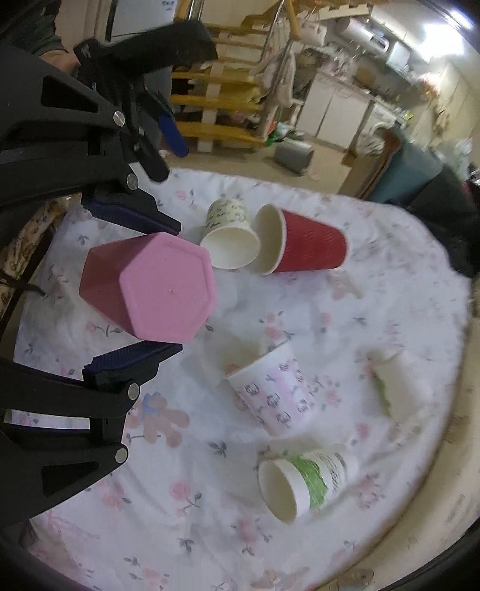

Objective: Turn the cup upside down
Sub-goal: 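Rotate the pink cup with the right tool so its base faces up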

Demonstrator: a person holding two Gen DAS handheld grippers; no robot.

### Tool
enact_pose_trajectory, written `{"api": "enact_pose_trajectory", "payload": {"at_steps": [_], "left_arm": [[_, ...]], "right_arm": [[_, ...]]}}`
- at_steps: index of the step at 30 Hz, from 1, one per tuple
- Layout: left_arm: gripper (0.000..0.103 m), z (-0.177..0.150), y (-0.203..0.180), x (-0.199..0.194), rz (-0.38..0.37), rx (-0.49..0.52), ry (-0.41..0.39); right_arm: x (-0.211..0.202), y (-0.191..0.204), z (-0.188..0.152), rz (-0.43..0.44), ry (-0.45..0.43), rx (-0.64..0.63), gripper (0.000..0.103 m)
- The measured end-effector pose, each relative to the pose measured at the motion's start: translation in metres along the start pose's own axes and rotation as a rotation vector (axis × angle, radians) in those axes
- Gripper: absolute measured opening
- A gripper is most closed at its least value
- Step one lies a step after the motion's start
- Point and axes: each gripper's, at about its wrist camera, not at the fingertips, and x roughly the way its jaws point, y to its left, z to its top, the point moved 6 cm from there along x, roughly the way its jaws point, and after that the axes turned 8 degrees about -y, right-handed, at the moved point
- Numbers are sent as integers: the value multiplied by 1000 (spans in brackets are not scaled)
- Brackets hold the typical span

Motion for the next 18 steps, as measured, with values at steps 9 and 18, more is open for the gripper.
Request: {"api": "enact_pose_trajectory", "payload": {"at_steps": [9, 18], "left_arm": [[87, -15, -36, 8, -119, 92, 44], [87, -38, -78, 12, -224, 222, 112]], "right_arm": [[-9, -19, -16, 41, -85, 48, 58], [-13, -9, -12, 34, -112, -16, 58]]}}
